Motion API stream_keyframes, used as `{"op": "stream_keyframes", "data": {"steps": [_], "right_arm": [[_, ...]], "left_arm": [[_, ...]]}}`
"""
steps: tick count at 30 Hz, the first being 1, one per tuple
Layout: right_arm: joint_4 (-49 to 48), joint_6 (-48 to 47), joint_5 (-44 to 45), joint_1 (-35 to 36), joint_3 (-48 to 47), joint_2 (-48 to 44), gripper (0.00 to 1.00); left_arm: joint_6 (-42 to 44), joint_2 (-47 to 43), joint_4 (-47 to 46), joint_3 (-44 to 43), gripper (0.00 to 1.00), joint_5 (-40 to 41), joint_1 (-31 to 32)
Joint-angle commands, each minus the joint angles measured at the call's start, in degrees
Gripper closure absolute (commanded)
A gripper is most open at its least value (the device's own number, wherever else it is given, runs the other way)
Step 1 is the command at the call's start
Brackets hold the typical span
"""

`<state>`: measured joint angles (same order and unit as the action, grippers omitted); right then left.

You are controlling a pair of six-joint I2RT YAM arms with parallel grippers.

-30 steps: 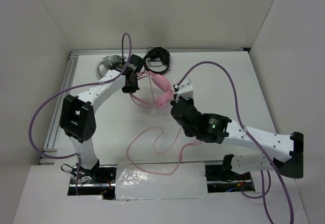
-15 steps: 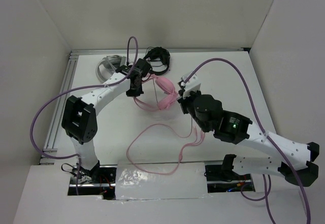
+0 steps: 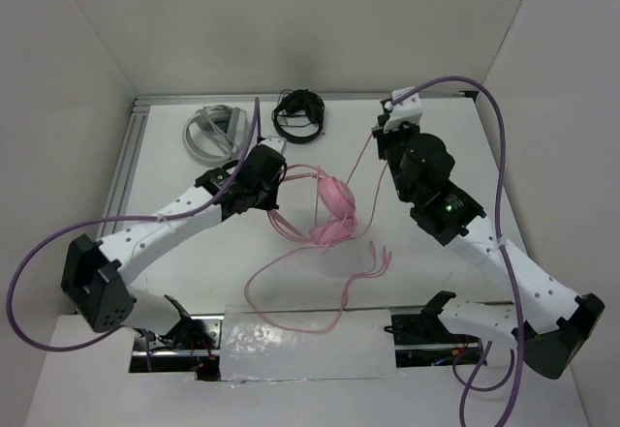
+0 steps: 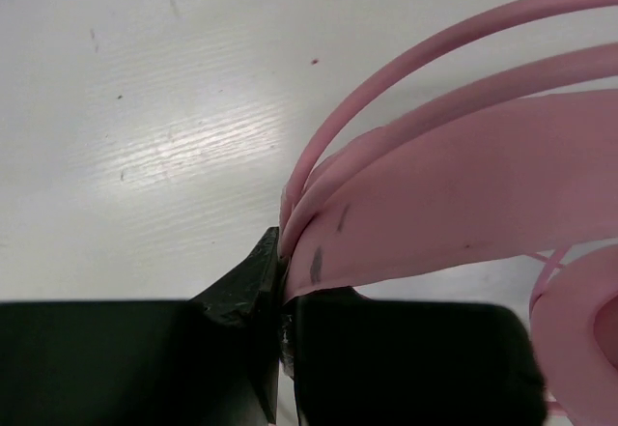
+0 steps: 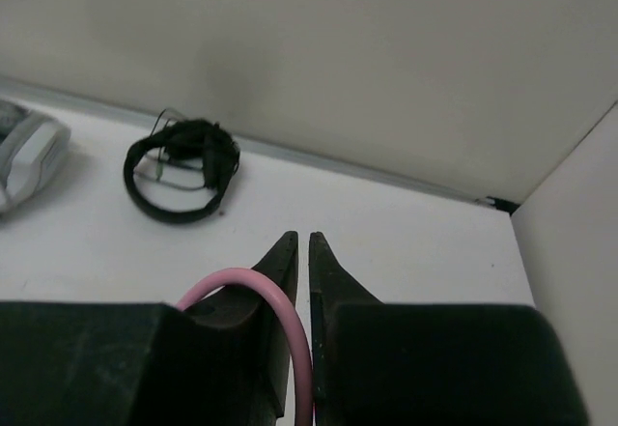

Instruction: Wrap the headphones

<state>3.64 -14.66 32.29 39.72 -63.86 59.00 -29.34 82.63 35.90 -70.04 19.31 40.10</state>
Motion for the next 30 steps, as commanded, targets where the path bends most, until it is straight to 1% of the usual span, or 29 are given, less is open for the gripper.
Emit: {"op": "stream_keyframes", "data": {"steps": [1,3,5,6,8,9,12,14,16,22,23,24,28,30], "right_arm": [[-15.67,-1.60,-1.71,-3.95,-3.29,2.24,0.84],[-17.87,-1.69,-1.79,-6.58,-5.65,4.27,0.81],[-17.27,-1.43,-2.76,-9.30,-8.20,5.68,0.81],[-16.74,-1.25,-3.98,-9.84,-11.09,7.34,0.80],[-14.63,-0.64,-6.09,-12.03,-13.92,8.75,0.80],[-14.02,-0.12,-8.36,-12.47,-16.10,9.98,0.79],[-13.31,0.41,-12.85,-12.74,-18.49,11.74,0.79],[-12.26,0.42,-17.07,-12.74,-19.02,11.84,0.82],[-12.17,1.99,-20.58,-12.57,-18.68,11.57,0.87],[-12.96,3.58,-20.52,-12.57,-19.46,12.10,0.90],[-12.78,4.19,-20.69,-12.74,-20.16,12.10,0.97],[-12.00,4.37,-21.39,-12.66,-20.60,11.93,0.99],[-10.41,6.04,-27.27,-12.65,-21.84,10.17,1.00],[-8.75,6.39,-27.73,-12.74,-23.24,9.90,1.00]], "left_arm": [[4.55,-5.28,-4.70,1.48,1.00,-2.52,1.91],[3.77,-6.16,-3.22,1.57,1.00,-1.56,3.40],[2.72,-6.60,-1.10,1.84,1.00,-0.42,4.99],[2.54,-7.13,-0.92,2.19,1.00,-0.68,5.77],[3.24,-8.09,-2.23,3.15,1.00,-1.55,6.48],[4.28,-8.36,-2.85,3.94,1.00,-2.25,7.09],[6.30,-8.54,-4.96,4.91,1.00,-5.85,8.06],[6.40,-7.49,-5.58,4.74,1.00,-7.09,8.33],[5.97,-5.74,-4.44,3.78,1.00,-6.92,8.59],[4.03,-1.95,-2.68,2.45,1.00,-6.48,8.77],[3.51,-1.69,-2.76,2.63,1.00,-6.65,8.77],[3.07,-1.33,-2.50,2.80,1.00,-6.92,8.77],[2.19,1.21,-2.42,2.72,1.00,-7.36,8.77],[1.75,1.48,-2.24,2.36,1.00,-7.18,9.21]]}}
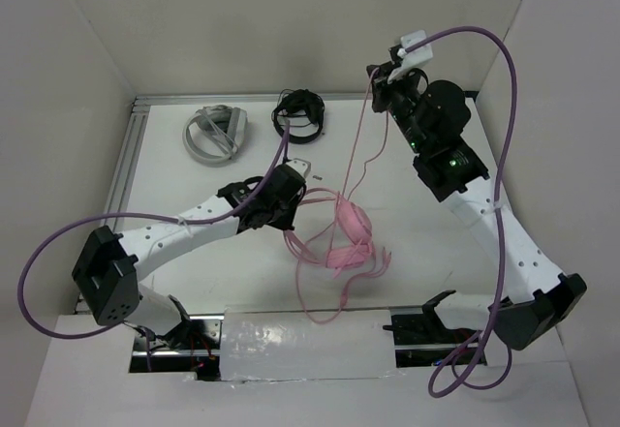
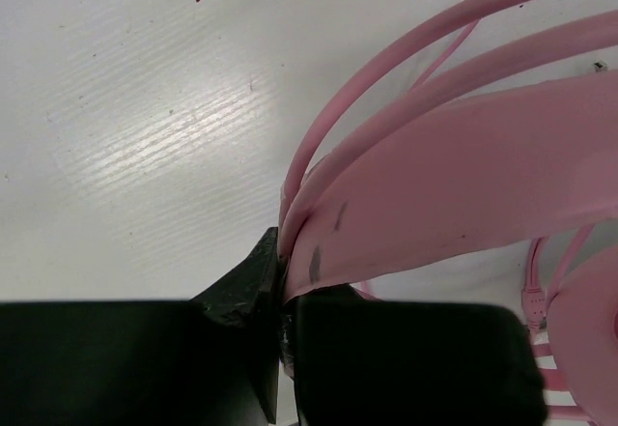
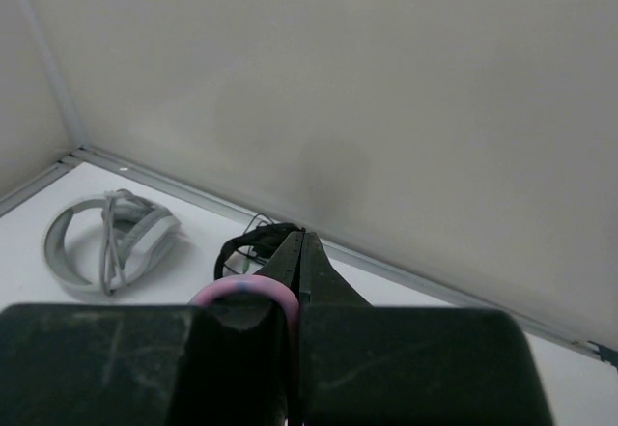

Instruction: Wrap the headphones

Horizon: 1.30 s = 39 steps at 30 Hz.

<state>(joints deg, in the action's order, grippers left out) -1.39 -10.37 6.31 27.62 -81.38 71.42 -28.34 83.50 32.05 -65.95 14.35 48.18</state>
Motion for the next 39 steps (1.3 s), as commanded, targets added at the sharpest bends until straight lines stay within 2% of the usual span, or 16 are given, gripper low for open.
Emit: {"op": "stream_keyframes", "data": {"steps": [1,4,8,9,12,14,20,22,25,26,29,32,35,39], "right_arm": [[-2.84,2.11,-0.95,-0.89,-7.28,-1.55,0.98],[-0.64,2.72,0.90,-2.56,-9.31,0.99,0.90],[0.08,5.44,0.55,-5.46,-7.83,4.43,0.89],[-0.28,6.15,-2.67,-6.25,-6.95,5.04,0.89],[-0.38,9.05,-12.41,-9.50,-5.54,9.16,0.89],[0.94,9.84,-15.96,-10.56,-6.07,11.28,0.90],[1.66,9.49,-25.63,-11.18,-3.96,18.14,0.90],[1.65,10.19,-28.61,-11.09,-1.25,19.72,0.91],[-4.57,13.61,-30.38,-11.09,5.87,19.81,0.93],[-7.81,14.23,-33.52,-11.09,7.63,19.64,0.93],[-12.31,14.76,-45.27,-10.74,12.47,20.25,0.91],[-14.60,15.82,-51.55,-8.90,13.71,22.62,0.87],[-14.34,14.59,-52.98,-5.39,13.71,24.73,0.84],[-16.79,15.72,-53.75,-1.69,15.72,27.19,0.83]], "left_arm": [[0.74,0.26,1.52,-1.64,1.00,-2.05,1.30],[1.26,-1.84,0.74,-1.02,1.00,-2.39,2.26],[3.45,-6.33,-0.67,-1.54,1.00,-2.39,3.84],[4.68,-7.55,-1.55,-1.81,1.00,-3.01,3.93],[11.62,-14.05,-7.17,-2.25,1.00,-12.02,4.20],[14.71,-16.26,-9.54,-2.60,1.00,-14.86,4.29],[17.70,-20.75,-11.04,-6.38,1.00,-18.12,4.46],[18.31,-21.37,-11.58,-9.18,1.00,-17.43,4.38],[19.19,-20.75,-10.35,-15.07,1.00,-14.62,4.37],[19.46,-20.40,-10.17,-16.56,1.00,-12.70,4.29],[20.34,-18.39,-11.04,-21.92,1.00,-13.82,3.94],[19.20,-15.57,-9.38,-30.26,1.00,-12.77,3.94],[20.42,-11.19,-7.80,-41.06,1.00,-12.33,3.94],[22.01,-6.52,-5.16,-50.75,1.00,-6.29,3.94]]}}
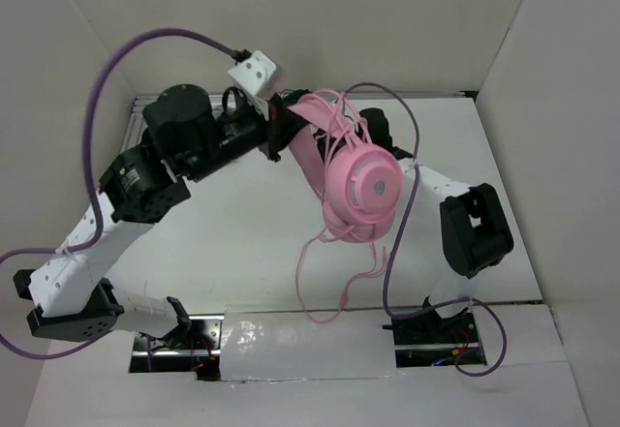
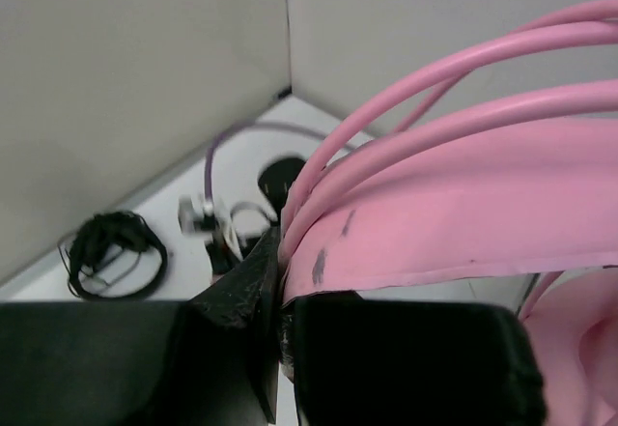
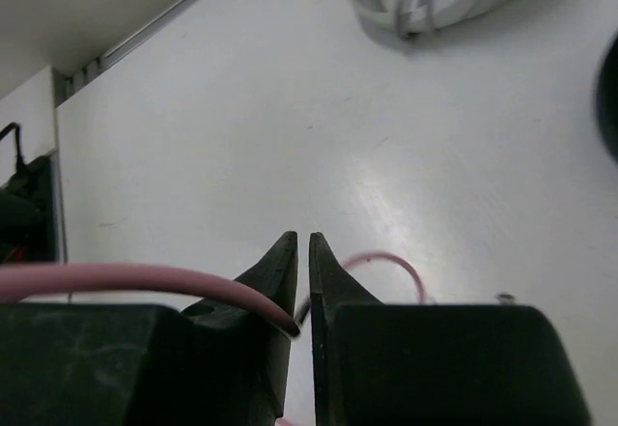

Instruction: Wrap the headphones

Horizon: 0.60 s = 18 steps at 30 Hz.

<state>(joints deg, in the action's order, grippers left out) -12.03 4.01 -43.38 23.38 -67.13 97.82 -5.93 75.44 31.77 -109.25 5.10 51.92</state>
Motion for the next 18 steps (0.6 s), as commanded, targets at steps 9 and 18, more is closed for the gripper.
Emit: {"op": "stream_keyframes", "data": {"steps": [9,18], "right_arm": [[-26.61,10.31,-9.54,10.71,8.33,6.68,0.82],[-38.57,14.00,-2.69,18.54,9.04,12.47,0.81]], "left_arm": [[3.12,4.19,-8.65,-13.62,1.00,9.74,0.20],[2.60,3.40,-7.16,-16.78,1.00,11.42,0.20]]}}
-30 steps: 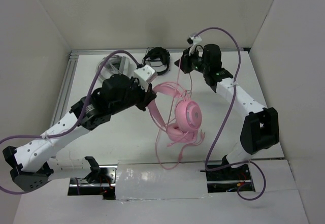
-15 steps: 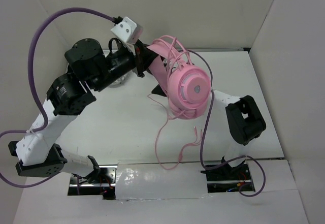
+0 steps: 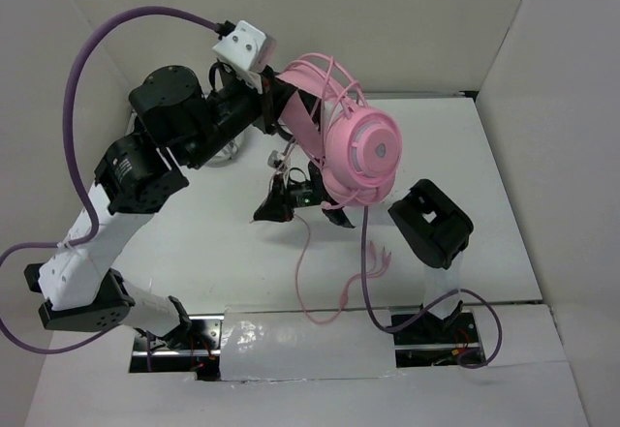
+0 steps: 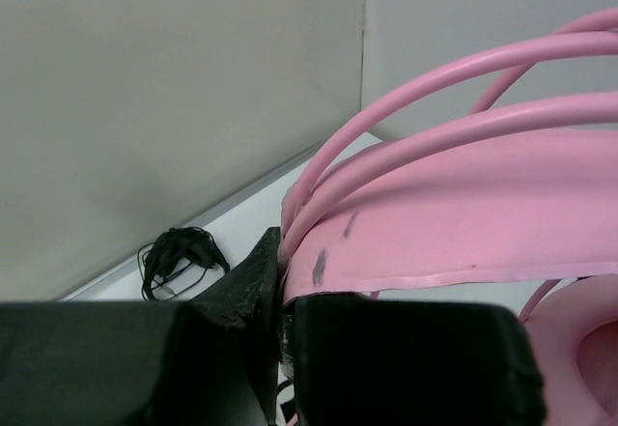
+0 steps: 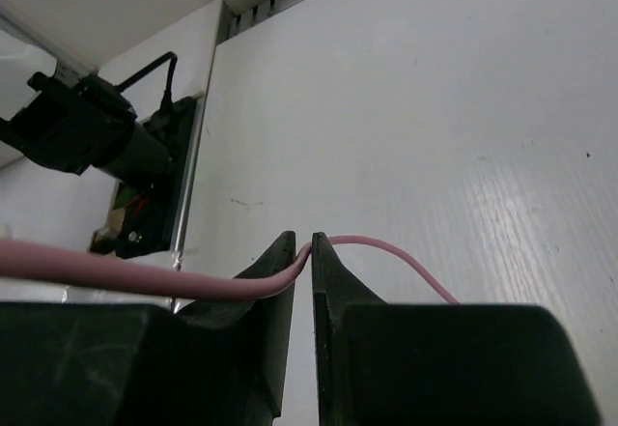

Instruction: Wrap the headphones

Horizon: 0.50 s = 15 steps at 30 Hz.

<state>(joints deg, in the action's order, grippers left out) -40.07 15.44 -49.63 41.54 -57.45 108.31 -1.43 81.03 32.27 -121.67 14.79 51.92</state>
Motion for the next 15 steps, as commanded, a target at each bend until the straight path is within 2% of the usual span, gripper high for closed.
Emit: {"op": "stream_keyframes", "data": {"steps": [1,6,8,10,15], "right_arm": [[-11.51,3.97,5.83,0.38,-2.12,3.38,0.80],[-24.06,10.73,13.75,0.56,-4.60,6.03,0.80],[-27.76,11.45,20.69,0.39,-4.34,5.42,0.80],[-27.95,10.14,25.51,0.39,-5.39,4.10,0.80],[-21.02,5.92,25.55,0.39,-15.22,4.80,0.79]], "left_arm": [[-2.43,-2.63,-7.40,-3.93,1.00,0.69,0.20],[-4.28,-6.23,-7.57,0.54,1.00,0.68,0.20],[-4.80,-7.90,-7.93,2.48,1.00,-0.72,0.20],[-5.51,-8.52,-7.32,2.58,1.00,-2.12,0.20],[-6.13,-9.14,-6.17,1.00,1.00,-5.11,0.20]]}}
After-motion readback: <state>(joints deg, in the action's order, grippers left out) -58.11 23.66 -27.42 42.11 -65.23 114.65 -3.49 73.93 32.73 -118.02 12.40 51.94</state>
